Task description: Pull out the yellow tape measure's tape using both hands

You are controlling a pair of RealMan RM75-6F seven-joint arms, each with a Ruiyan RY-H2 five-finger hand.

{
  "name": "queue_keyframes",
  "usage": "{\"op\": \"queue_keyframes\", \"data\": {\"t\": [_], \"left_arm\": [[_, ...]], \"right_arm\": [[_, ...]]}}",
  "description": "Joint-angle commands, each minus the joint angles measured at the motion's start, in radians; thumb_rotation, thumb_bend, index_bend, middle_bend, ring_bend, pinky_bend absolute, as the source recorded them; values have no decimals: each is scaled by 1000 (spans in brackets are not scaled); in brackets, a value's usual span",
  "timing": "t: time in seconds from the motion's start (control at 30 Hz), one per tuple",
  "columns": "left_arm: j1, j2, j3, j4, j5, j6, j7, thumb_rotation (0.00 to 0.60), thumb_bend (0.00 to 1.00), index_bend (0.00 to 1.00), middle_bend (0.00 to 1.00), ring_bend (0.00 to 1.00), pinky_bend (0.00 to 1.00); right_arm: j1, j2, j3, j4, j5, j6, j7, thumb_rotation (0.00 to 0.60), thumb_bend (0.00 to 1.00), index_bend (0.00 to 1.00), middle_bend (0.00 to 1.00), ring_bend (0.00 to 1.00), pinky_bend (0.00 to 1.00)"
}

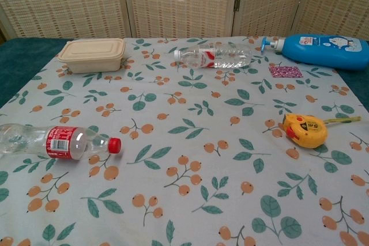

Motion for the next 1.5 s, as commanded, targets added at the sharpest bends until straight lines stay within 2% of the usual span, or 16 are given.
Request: {"op": "queue_keyframes", "data": {"t": [0.03,0.2,0.3,0.73,1.03,1.33,1.5], "left_arm": [[1,3,2,-3,2,-1,-1,600,279,80,63,77,44],[2,9,4,-7,-3,-7,2,600,280,80,63,77,43],[-1,8,5,-9,-7,-17,6,600,280,80,63,77,43],[-11,4,7,-16,-22,-47,20,600,279,78,63,75,42],[-16,5,8,-24,-30,-60,32,600,279,78,63,67,42],[-8,10,11,-28,-36,-54,32,600,279,77,63,64,42],[-9,9,12,-30,-33,-54,29,600,279,76,63,63,42]], "right_arm": [[63,-51,18,-1,51,-92,-4,600,440,0,44,152,95],[134,-77,21,7,108,-227,10,600,430,0,47,150,96],[180,-93,26,28,134,-302,24,600,430,0,84,147,96],[281,-152,37,114,205,-429,51,600,429,0,173,127,96],[319,-184,19,146,193,-458,57,600,430,0,214,125,90],[307,-153,-19,71,109,-396,76,600,429,0,234,126,90],[291,-152,-12,110,104,-330,42,600,430,0,162,126,90]]}}
